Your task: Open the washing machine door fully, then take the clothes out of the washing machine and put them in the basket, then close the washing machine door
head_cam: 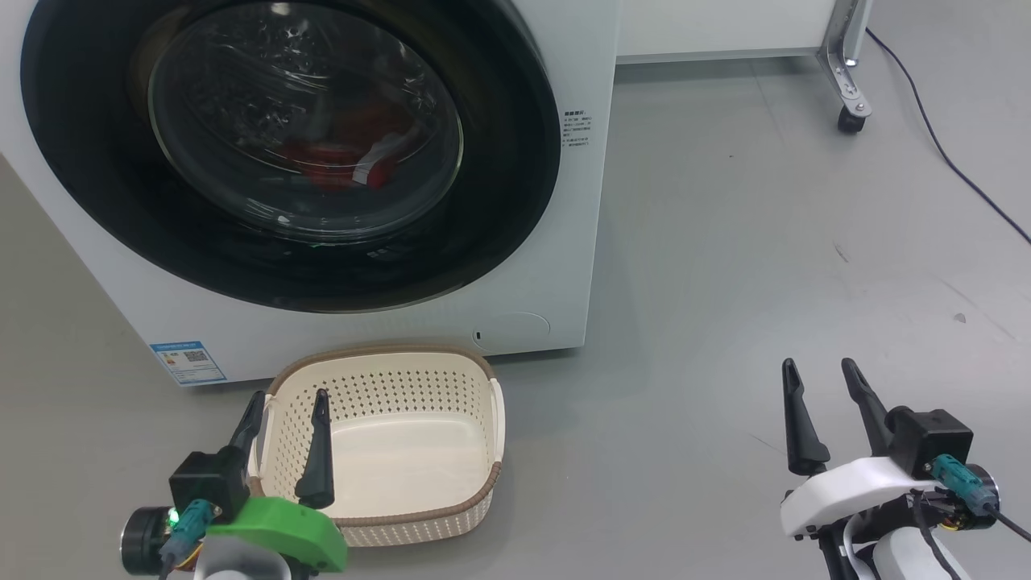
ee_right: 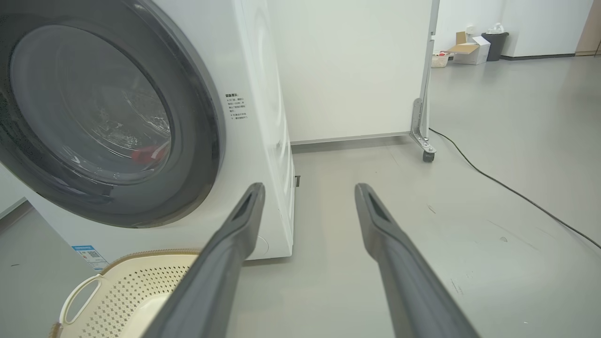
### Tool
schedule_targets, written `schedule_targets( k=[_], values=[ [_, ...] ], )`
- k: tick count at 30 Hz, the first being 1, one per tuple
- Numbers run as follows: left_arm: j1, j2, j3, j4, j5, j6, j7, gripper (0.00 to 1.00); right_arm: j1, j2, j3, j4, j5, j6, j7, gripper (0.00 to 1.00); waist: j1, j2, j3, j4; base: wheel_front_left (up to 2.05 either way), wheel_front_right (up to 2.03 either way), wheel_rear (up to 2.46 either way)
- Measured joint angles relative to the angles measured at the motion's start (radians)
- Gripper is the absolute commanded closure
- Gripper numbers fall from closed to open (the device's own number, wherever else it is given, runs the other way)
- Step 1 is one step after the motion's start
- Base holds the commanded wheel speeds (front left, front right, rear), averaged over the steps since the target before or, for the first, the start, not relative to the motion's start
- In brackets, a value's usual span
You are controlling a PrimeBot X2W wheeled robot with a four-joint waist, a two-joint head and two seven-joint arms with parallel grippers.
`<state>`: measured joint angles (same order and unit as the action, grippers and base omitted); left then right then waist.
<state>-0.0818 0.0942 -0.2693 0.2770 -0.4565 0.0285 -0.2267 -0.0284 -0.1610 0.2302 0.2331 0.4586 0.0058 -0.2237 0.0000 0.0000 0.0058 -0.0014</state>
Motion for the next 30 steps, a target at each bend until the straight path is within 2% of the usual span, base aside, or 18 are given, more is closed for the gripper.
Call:
schedule_targets(
  k=[8,30],
  values=[
    [0.0,-0.002,-0.019,0.005,0.09,0.01,-0.022,0.0,0.012,0.006,0.013,-0.006,-0.096,-0.009,-0.021,0.0,0.0,0.0,0.002,-0.002,0.0,0.0,0.0],
    [0.0,-0.023,0.001,0.04,0.092,0.015,-0.022,0.0,0.035,0.047,-0.015,-0.01,-0.111,-0.009,-0.028,0.0,0.0,0.0,0.002,0.0,0.0,0.0,0.0]
  ],
)
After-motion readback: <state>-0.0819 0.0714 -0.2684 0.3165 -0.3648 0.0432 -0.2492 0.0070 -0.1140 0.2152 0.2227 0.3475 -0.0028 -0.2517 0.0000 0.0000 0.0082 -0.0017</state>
